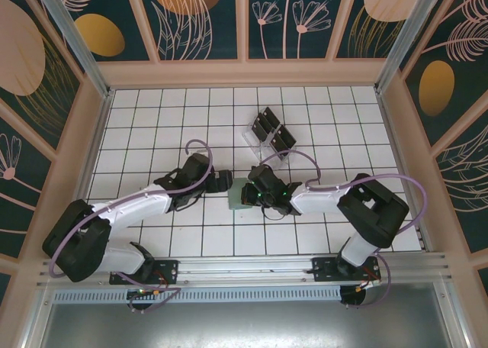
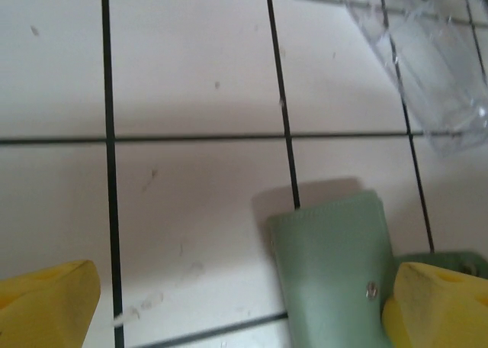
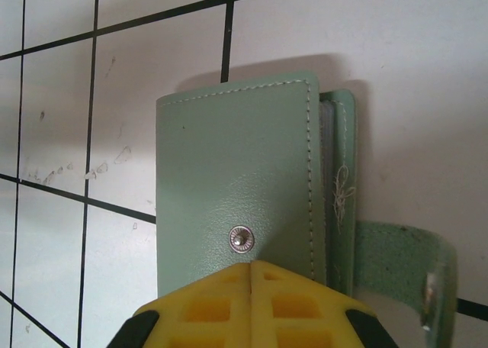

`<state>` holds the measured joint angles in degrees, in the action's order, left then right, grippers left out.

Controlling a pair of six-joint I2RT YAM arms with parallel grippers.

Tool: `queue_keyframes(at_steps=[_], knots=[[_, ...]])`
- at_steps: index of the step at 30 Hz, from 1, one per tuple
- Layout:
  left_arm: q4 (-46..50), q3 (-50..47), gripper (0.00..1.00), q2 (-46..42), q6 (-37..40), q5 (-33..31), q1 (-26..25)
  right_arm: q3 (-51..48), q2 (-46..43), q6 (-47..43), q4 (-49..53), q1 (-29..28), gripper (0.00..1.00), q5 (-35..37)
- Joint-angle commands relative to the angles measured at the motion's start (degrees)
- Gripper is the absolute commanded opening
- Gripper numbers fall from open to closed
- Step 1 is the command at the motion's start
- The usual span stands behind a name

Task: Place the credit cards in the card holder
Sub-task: Close the card holder at the center of the table.

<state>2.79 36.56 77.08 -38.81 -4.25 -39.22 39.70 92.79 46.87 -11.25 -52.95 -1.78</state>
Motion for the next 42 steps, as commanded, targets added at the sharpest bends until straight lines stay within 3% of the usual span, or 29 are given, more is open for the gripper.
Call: queue_keyframes(at_steps=[1,12,42], knots=[[-1.1,-2.9,0.98,-1.9,-0.1,4.7,-0.3,-1.2,0.9,0.2,-2.1,0.2,0.0,-0.5],[-3.7,-6.1,0.98,-0.2,-4.1,2.3,-6.6,-2.2,1.2,1.1,-3.0,0.2,0.0,-0.8],[-0.7,-5.4,0.98,7.4,-4.8,-7.1,-9.9,-1.5,-0.1,1.2,-3.3,1.6,0.0,-2.5]])
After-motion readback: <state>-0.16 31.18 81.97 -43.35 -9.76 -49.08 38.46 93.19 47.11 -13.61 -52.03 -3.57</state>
